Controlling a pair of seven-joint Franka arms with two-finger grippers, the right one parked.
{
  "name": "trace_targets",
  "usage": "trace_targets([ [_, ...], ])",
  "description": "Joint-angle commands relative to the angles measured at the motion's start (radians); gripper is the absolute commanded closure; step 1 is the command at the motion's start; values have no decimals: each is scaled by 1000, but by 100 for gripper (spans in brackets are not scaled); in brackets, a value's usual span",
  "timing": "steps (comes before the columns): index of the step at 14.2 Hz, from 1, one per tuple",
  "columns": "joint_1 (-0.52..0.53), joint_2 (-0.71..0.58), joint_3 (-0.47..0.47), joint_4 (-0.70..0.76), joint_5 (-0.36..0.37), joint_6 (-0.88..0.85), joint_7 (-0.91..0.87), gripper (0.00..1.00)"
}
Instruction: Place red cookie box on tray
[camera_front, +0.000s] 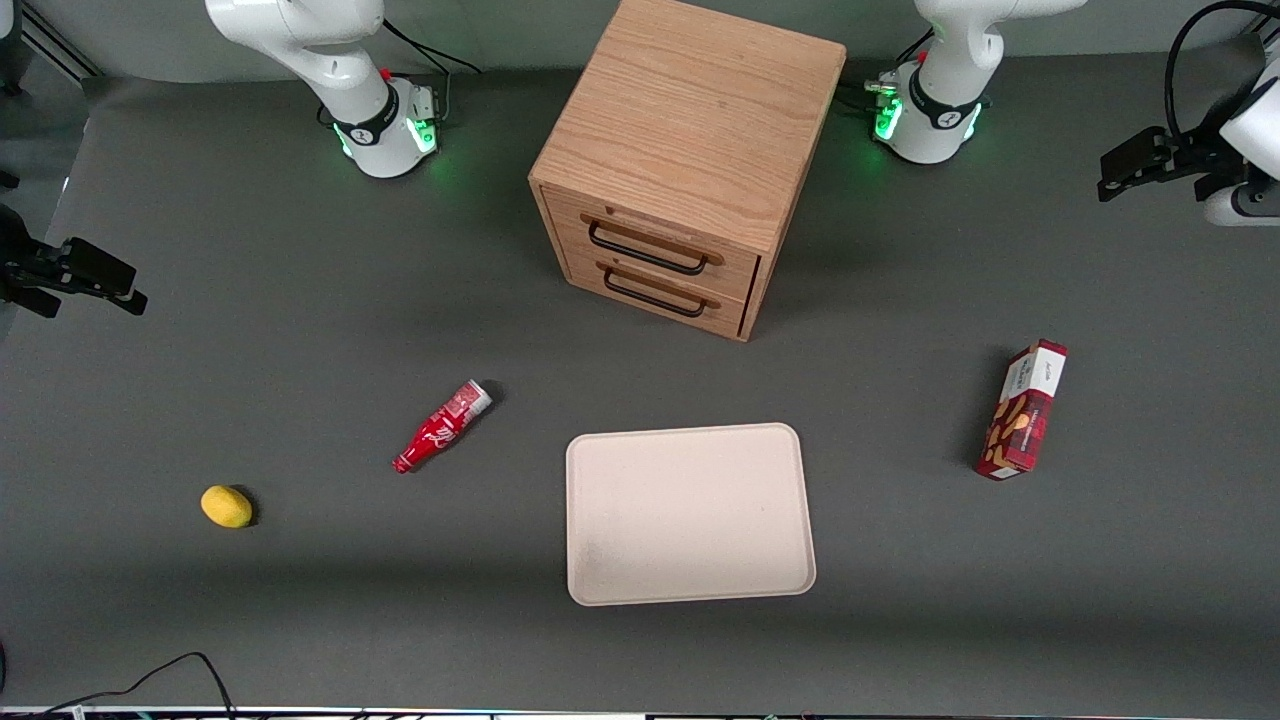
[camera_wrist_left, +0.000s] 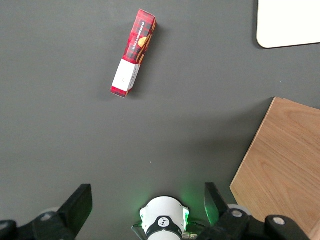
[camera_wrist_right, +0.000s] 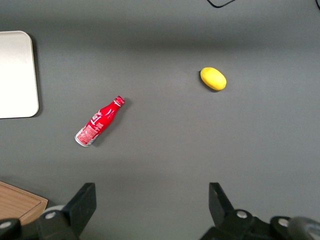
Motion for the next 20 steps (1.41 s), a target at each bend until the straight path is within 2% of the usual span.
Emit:
trace_targets([
  [1, -19, 6, 25, 33, 3, -34, 13, 0],
  [16, -16, 15, 27, 50, 2, -49, 15, 0],
  [18, -13, 39, 42, 50, 9, -20, 82, 0],
  [20, -13, 105, 100, 43, 12, 47, 211, 0],
])
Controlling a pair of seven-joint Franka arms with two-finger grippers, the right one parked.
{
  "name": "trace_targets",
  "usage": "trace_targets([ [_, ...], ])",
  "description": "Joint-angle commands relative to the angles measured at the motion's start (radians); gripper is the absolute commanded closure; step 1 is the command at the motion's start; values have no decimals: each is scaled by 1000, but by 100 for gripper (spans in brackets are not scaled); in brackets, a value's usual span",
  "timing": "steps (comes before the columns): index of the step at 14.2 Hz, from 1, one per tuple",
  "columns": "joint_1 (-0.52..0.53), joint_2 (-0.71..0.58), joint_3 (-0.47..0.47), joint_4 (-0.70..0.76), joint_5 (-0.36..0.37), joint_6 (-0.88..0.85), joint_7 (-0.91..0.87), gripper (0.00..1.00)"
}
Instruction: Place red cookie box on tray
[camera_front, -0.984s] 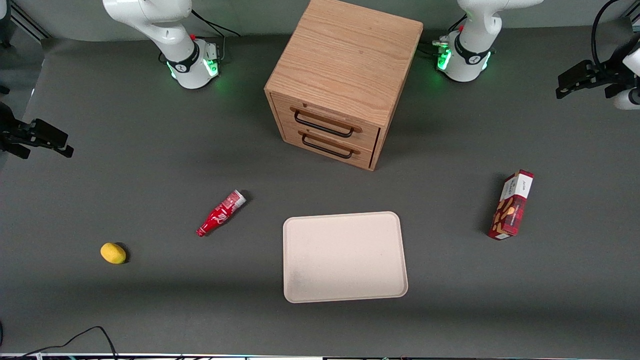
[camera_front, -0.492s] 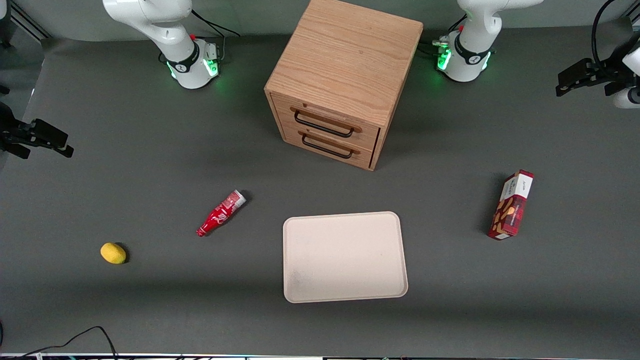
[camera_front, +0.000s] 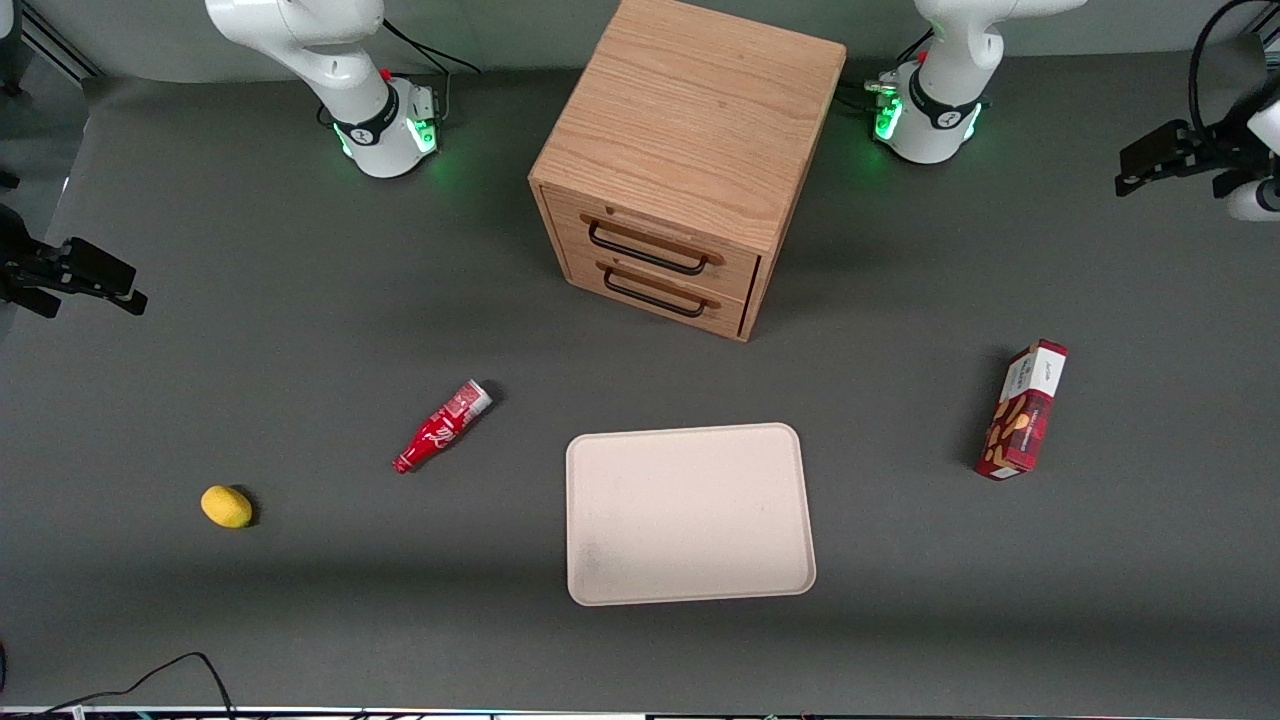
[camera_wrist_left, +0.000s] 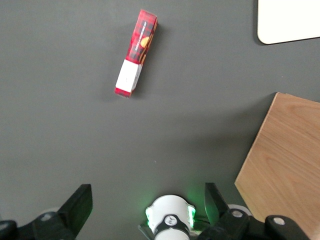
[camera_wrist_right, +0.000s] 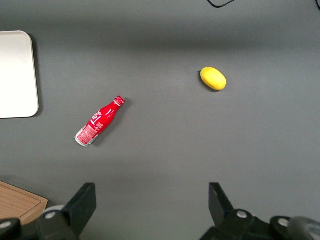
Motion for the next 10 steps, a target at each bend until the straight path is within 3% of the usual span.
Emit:
trace_targets([
  [1, -12, 122, 71, 20, 10, 76, 188, 0],
  [5, -8, 288, 82, 0, 7, 203, 457, 0],
  [10, 0, 377, 82, -196, 0, 528, 518, 0],
])
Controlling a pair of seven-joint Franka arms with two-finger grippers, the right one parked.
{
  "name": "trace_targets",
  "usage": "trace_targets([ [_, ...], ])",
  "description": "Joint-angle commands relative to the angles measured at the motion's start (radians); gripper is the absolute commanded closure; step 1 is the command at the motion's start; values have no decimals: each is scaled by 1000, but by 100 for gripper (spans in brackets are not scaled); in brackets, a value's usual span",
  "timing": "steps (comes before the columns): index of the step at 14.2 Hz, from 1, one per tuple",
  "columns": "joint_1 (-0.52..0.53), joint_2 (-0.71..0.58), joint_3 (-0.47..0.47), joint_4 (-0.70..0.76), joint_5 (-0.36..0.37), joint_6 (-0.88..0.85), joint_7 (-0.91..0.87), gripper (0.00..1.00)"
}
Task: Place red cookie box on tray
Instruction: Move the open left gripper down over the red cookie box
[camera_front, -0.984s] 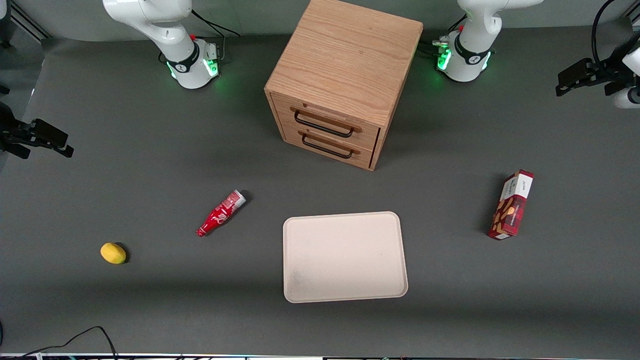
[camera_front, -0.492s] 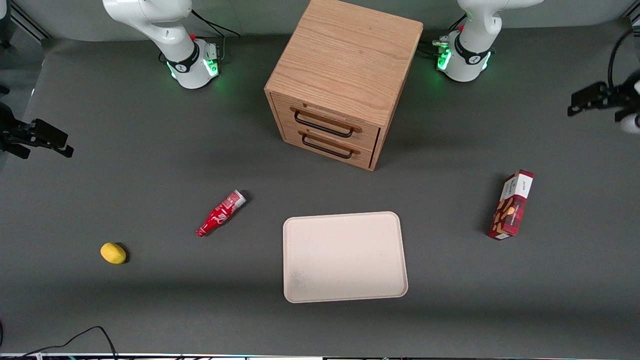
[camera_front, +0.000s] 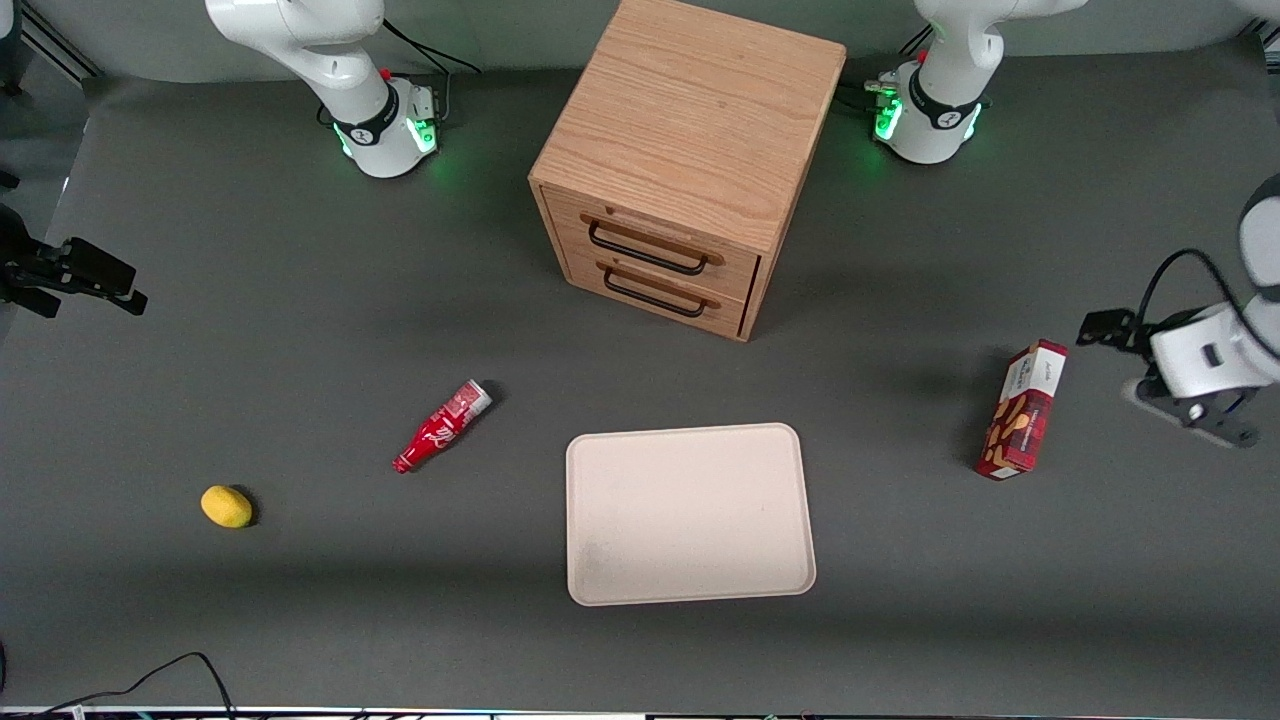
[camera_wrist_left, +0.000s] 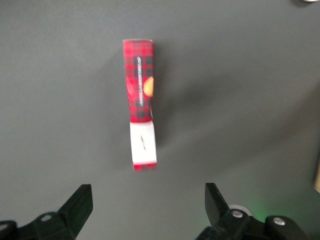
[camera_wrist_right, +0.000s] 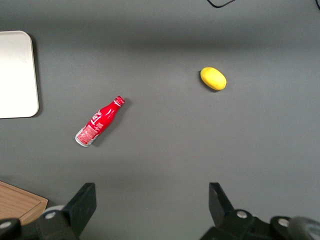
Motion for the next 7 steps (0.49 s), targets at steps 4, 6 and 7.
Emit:
trace_targets([
  [4, 0, 49, 5, -207, 0, 317, 68, 0],
  [6, 0, 63, 5, -262, 0, 402, 73, 0],
  [7, 3, 63, 5, -301, 0, 452, 75, 0],
])
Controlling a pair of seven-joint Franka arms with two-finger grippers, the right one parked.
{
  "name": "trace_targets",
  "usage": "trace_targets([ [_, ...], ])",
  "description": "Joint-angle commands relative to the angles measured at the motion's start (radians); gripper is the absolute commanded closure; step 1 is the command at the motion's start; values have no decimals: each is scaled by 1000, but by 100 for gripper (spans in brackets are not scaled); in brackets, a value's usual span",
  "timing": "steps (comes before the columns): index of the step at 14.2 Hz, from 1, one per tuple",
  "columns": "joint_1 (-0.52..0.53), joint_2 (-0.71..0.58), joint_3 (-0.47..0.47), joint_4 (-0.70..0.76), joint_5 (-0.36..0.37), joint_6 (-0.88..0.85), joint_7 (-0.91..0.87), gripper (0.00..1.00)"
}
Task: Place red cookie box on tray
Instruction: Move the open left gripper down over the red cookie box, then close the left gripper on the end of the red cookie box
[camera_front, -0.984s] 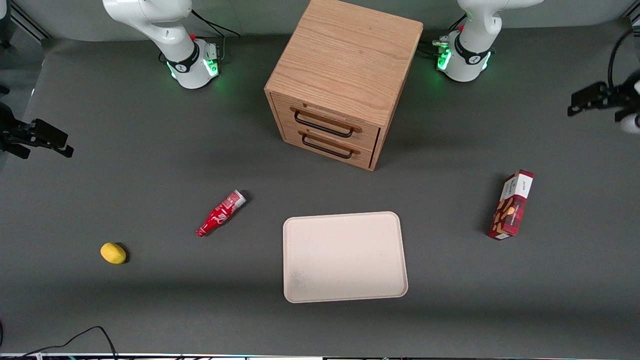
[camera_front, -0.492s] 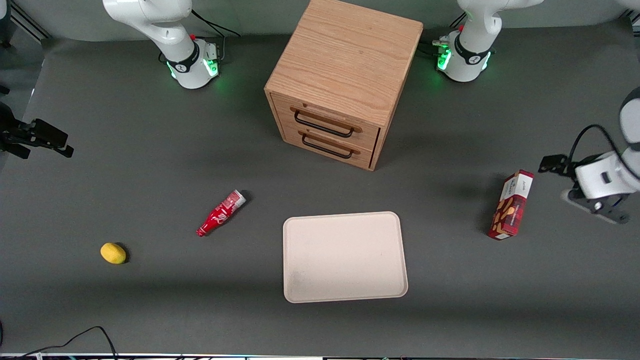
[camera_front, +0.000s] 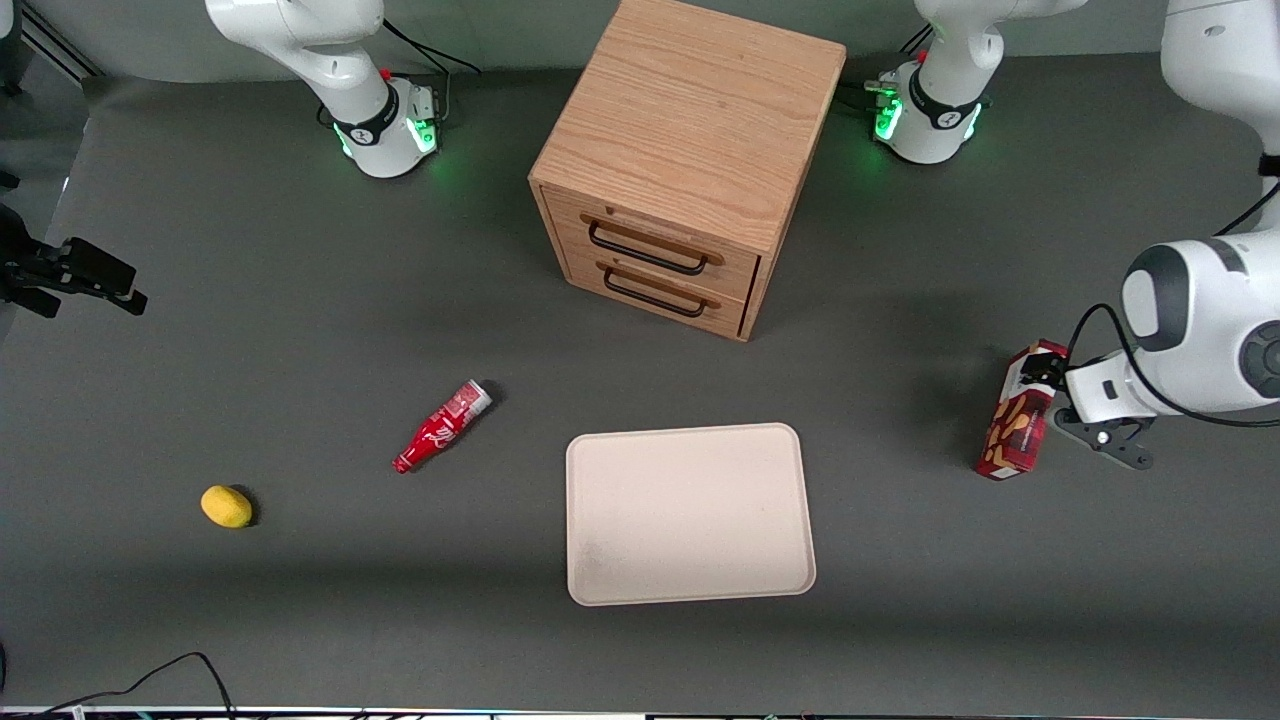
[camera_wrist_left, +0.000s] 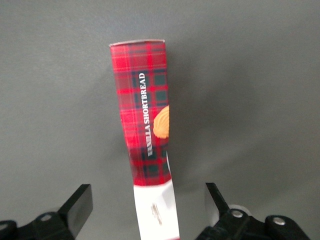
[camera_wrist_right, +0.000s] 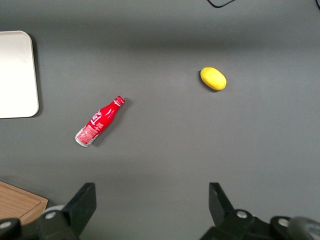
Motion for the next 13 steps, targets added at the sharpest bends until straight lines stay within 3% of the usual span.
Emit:
trace_targets([
  [1, 3, -15, 4, -108, -2, 133, 24, 0],
  [12, 3, 31, 4, -137, -56, 241, 23, 0],
  [13, 3, 32, 4, -140, -81, 252, 23, 21],
])
